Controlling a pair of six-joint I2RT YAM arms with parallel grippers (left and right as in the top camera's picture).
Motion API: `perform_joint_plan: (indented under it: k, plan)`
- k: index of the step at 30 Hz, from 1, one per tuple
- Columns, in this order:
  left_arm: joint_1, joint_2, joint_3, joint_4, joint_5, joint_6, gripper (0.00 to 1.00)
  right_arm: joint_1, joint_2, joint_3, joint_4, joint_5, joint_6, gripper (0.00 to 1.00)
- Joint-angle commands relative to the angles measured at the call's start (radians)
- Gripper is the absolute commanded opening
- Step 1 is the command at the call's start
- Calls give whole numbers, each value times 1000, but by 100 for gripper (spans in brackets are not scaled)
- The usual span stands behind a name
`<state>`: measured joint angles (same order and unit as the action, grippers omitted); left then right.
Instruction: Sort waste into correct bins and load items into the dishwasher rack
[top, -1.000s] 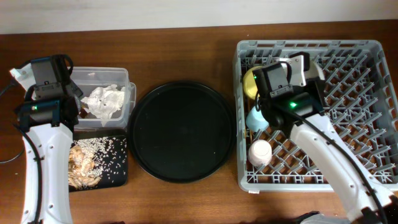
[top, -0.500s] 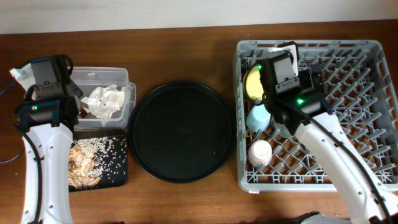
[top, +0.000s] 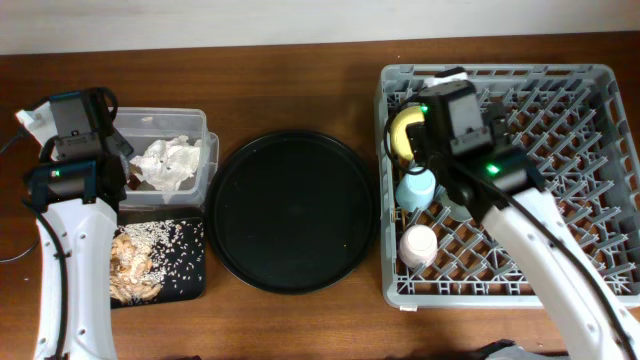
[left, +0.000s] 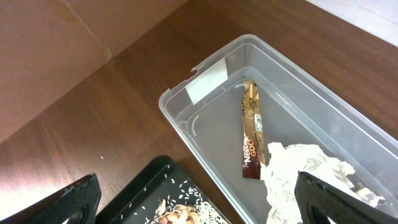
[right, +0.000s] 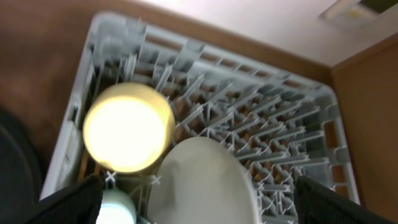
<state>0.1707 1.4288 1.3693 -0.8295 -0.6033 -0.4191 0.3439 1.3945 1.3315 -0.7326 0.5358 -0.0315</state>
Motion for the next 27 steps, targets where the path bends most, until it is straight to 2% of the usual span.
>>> perform_joint_plan:
  k: [1,4,7,9,12,13,15,17,19,21,25,26,27]
  plan:
    - [2,-6,8,0,-14,9,99,-25,-213,14,18,14,2,98]
    - [2,-6,8,0,-14,9,99,-26,-474,14,10,13,2,98]
    - [2,-6,8,0,-14,9,99,-27,-840,13,4,-103,14,98]
    - [2,-6,8,0,-14,9,99,-97,-1071,-11,-13,-238,13,98]
    - [2,-6,8,1,-14,9,99,-235,-1273,-121,-23,-277,14,98]
    - [2,-6,8,0,-14,9,99,-264,-1314,-178,-23,-296,14,98]
    - [2,-6,8,0,-14,9,99,-294,-1390,-419,35,-402,14,98]
    - [2,-6,8,0,-14,9,99,-293,-1390,-658,246,-500,14,98]
    - [2,-6,8,1,-14,9,99,-293,-1390,-897,529,-526,14,98]
    - [2,-6,8,0,-14,9,99,-293,-1390,-1032,646,-526,14,98]
    - [2,-6,8,1,-14,9,99,-293,-1390,-1264,686,-551,13,98]
    - [2,-6,8,0,-14,9,99,-293,-1390,-1327,777,-556,14,98]
    - [2,-6,8,0,-14,9,99,-293,-1390,-1326,775,-559,13,98]
